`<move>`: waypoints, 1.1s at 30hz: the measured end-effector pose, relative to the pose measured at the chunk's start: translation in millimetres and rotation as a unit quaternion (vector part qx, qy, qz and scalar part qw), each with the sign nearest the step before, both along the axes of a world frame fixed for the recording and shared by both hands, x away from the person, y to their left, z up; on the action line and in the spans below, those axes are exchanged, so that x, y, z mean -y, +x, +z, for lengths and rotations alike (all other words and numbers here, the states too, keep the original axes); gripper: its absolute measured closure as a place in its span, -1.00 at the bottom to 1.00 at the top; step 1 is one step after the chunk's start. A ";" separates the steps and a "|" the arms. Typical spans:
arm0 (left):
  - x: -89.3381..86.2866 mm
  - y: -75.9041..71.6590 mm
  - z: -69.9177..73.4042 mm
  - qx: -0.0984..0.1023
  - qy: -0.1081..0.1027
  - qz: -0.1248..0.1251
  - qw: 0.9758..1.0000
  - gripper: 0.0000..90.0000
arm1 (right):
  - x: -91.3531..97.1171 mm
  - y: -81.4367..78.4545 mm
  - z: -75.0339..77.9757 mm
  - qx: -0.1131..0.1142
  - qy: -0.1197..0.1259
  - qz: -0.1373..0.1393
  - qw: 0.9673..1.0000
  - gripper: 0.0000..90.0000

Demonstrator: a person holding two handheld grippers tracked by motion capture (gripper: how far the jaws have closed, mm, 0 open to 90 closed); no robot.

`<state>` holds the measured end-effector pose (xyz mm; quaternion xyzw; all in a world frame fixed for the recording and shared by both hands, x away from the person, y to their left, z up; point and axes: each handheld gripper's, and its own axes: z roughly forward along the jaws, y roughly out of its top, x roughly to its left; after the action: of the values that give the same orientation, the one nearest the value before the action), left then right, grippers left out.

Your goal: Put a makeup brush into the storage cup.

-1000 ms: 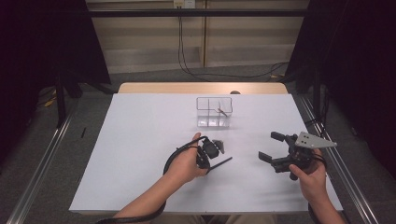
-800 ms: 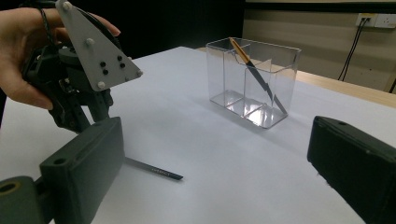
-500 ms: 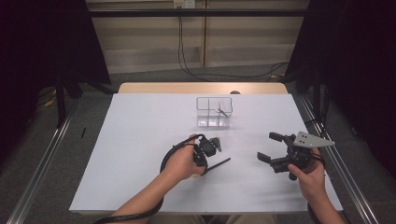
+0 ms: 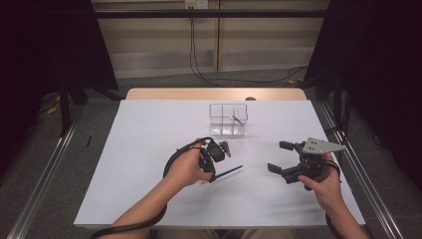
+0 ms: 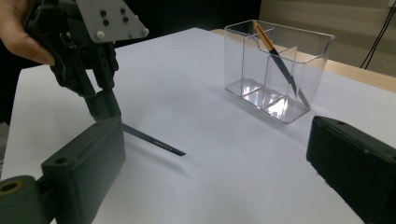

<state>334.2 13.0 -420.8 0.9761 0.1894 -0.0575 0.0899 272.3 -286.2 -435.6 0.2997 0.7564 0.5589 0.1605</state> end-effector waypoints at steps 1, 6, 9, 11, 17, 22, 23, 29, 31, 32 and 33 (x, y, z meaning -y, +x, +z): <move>-0.4 0.4 1.1 -0.002 -0.003 0.000 1.000 0.87 | -1.4 0.8 0.5 -0.001 -0.002 0.003 1.000 -0.89; -1.6 2.2 5.5 -0.005 -0.007 -0.006 1.000 0.87 | -10.8 7.2 4.6 -0.009 -0.019 0.020 1.000 -0.88; -1.6 2.9 8.5 -0.003 -0.012 -0.014 1.000 0.87 | -17.3 10.9 8.9 -0.014 -0.032 0.033 0.999 -0.86; -1.3 3.2 10.0 -0.007 -0.012 -0.020 1.000 0.87 | -21.6 13.7 11.9 -0.019 -0.041 0.043 0.998 -0.86; -0.2 4.3 16.8 -0.007 -0.007 -0.038 0.999 0.87 | -35.8 21.1 19.6 -0.024 -0.078 0.074 0.994 -0.78; 1.3 4.0 22.3 -0.003 -0.009 -0.045 0.999 0.87 | -48.1 25.9 24.0 -0.029 -0.117 0.106 0.987 -0.70; 1.8 3.6 23.1 -0.005 -0.011 -0.045 0.999 0.87 | -50.0 26.7 24.4 -0.030 -0.124 0.112 0.985 -0.69; 6.2 1.5 27.4 -0.007 -0.019 -0.056 0.998 0.87 | -66.1 31.7 25.1 -0.049 -0.180 0.153 0.970 -0.50; 7.8 1.3 29.3 -0.009 -0.021 -0.062 0.998 0.87 | -71.5 33.0 24.0 -0.052 -0.197 0.159 0.966 -0.49; 8.5 1.1 29.8 -0.010 -0.021 -0.063 0.998 0.87 | -74.0 33.9 23.2 -0.056 -0.202 0.167 0.963 -0.46; 9.1 1.1 30.7 -0.009 -0.021 -0.065 0.998 0.87 | -76.4 34.6 22.5 -0.057 -0.210 0.172 0.961 -0.45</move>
<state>335.3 3.8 -390.1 0.9836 0.1253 -0.0756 0.1051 306.9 -209.8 -413.1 0.1559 0.9049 0.3883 0.0782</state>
